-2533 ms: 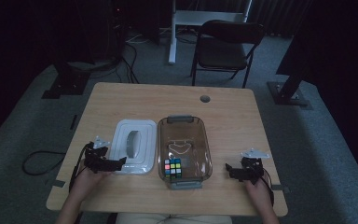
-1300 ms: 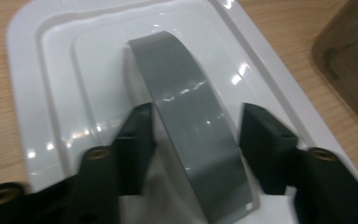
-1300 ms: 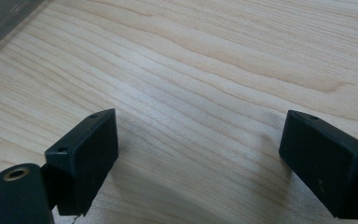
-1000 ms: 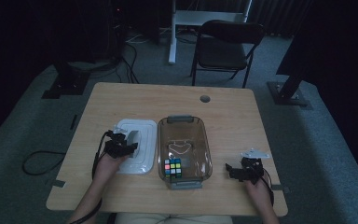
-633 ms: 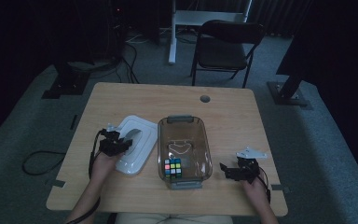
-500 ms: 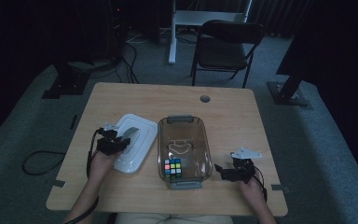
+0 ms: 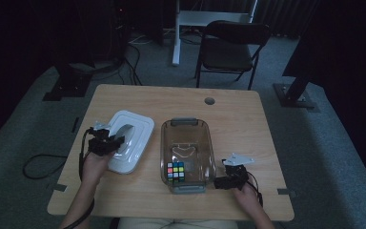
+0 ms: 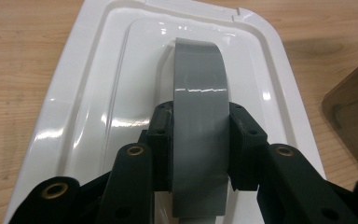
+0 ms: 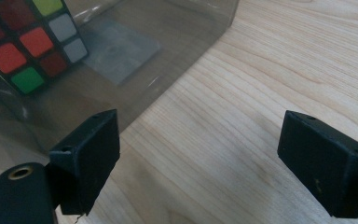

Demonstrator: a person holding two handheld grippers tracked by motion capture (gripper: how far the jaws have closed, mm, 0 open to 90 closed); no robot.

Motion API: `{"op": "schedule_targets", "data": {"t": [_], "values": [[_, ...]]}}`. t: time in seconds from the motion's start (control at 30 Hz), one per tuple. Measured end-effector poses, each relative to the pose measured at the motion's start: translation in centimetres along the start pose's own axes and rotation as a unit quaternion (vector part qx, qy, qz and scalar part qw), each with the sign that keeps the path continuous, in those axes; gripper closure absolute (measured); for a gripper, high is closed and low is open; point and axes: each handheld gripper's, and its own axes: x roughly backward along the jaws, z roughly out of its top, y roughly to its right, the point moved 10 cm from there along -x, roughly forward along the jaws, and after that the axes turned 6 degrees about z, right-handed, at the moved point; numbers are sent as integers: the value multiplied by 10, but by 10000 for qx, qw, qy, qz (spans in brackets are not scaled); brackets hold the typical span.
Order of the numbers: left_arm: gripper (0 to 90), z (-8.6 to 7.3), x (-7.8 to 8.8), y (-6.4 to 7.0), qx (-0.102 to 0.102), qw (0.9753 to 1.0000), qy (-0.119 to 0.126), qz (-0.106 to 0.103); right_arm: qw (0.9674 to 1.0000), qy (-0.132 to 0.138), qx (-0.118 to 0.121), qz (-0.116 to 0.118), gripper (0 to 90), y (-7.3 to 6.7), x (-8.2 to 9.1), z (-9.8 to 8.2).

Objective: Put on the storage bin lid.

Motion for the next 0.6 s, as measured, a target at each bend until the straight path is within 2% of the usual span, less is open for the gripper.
{"op": "schedule_targets", "data": {"t": [0.17, 0.27, 0.37, 0.6], "values": [[677, 6, 10, -5, 36, 10000, 87, 31, 9999, 7, -53, 98, 125, -6, -3, 0], [677, 12, 16, -4, -33, 9999, 92, -36, 9999, -90, 74, 118, 125, -11, -9, 0], [678, 21, 25, -3, -74, 9998, 202, -34, 9997, -109, 126, 155, 122, -17, -15, 2], [677, 36, 41, -7, -65, 9994, 345, -37, 9992, -166, 283, 245, 119, -29, -25, 9]]}}
